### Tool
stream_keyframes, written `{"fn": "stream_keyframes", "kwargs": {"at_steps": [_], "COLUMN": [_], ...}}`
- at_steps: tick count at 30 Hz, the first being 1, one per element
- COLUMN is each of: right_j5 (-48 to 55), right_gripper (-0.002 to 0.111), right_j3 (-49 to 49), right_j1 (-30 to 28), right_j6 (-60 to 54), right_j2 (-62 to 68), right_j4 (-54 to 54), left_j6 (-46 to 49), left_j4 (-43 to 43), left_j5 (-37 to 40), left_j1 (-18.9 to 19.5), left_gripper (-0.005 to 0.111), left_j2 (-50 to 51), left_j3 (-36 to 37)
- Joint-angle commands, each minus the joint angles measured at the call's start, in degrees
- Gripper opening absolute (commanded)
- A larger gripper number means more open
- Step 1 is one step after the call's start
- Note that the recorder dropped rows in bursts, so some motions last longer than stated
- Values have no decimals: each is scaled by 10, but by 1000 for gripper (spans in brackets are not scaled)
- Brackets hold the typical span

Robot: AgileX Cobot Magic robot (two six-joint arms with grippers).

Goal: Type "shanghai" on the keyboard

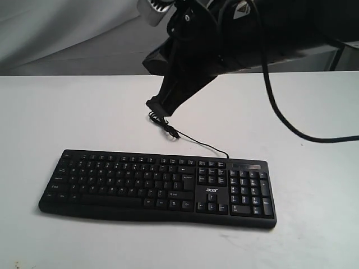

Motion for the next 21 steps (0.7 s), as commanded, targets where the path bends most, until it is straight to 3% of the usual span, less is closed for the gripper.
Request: {"fn": "stream_keyframes", "kwargs": {"at_steps": [1,3,10,21], "right_j5": [-101,-128,-124,-205], "right_gripper": [0,0,0,0], "right_j3": [1,1,79,415], "right_j1": [-7,-23,-104,-370], "right_j6": [63,163,315,330], "right_j2": [-9,-20,-129,-509], "right_j4": [60,66,-8,-88], "left_j6": [-2,-2,-2,-2], "left_j4": [0,0,0,0], "left_j5": [-3,-3,-3,-3], "left_j1": [-4,-4,-4,-4], "left_gripper": [0,0,0,0], "left_j2": [-1,-1,-1,-1], "left_j3": [1,1,1,1]}}
